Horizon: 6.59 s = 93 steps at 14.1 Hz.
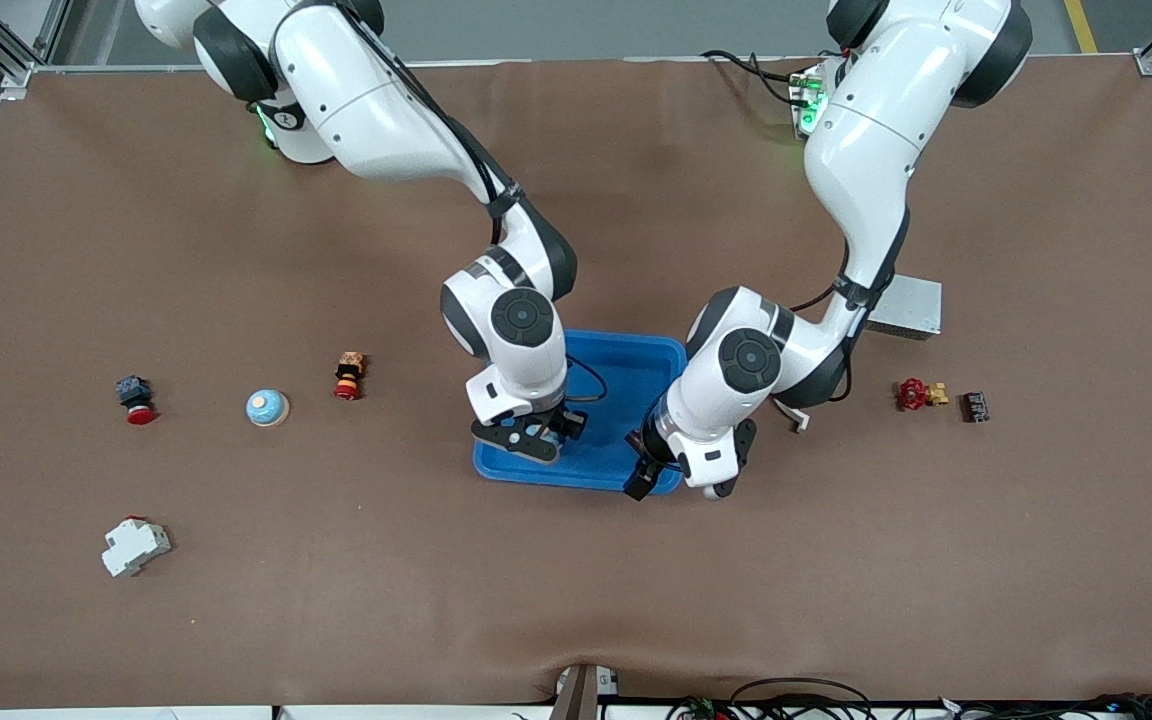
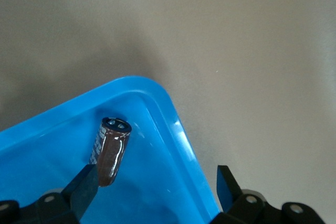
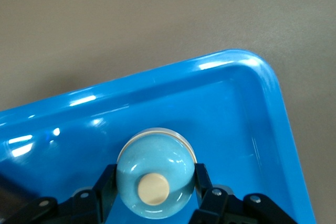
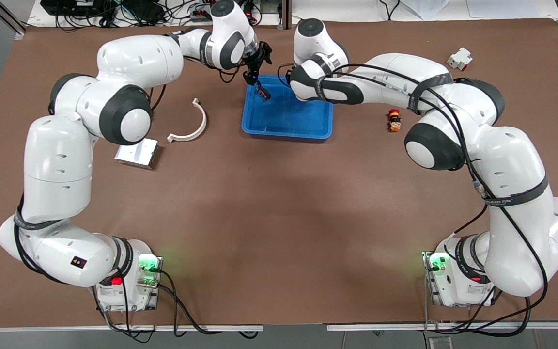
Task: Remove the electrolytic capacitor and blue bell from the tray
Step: 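Carry the capacitor with the left gripper while the right gripper carries the bell, then place the capacitor near the valve while the right gripper places the bell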
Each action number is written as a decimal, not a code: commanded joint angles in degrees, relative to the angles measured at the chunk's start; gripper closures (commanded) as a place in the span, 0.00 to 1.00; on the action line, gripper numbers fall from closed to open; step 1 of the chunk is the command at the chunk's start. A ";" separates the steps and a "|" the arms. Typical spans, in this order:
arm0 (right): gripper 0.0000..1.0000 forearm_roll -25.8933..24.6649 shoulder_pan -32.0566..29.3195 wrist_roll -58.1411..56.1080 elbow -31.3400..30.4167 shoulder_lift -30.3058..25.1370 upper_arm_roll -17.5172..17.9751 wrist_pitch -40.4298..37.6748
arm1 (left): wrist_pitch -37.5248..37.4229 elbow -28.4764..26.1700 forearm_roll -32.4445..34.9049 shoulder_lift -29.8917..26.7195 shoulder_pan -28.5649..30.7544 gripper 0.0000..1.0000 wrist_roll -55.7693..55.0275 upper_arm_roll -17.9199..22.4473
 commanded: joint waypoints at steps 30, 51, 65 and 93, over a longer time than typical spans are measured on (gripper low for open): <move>1.00 4.61 -42.73 -82.12 -30.38 -15.92 8.88 12.60 | -7.25 0.70 3.32 1.85 -3.73 1.00 -1.22 3.33; 1.00 4.43 -48.01 -89.96 -27.74 -12.94 8.61 13.04 | -40.76 -30.13 1.04 -43.75 21.99 1.00 61.49 2.99; 1.00 4.61 -48.71 -89.69 -26.60 -10.30 8.52 15.68 | -16.34 -35.08 6.13 -30.61 32.21 1.00 77.47 3.08; 0.00 4.26 -45.29 -64.58 -15.19 -20.40 8.88 -11.38 | -9.82 -26.98 9.74 -14.24 24.56 1.00 57.75 3.08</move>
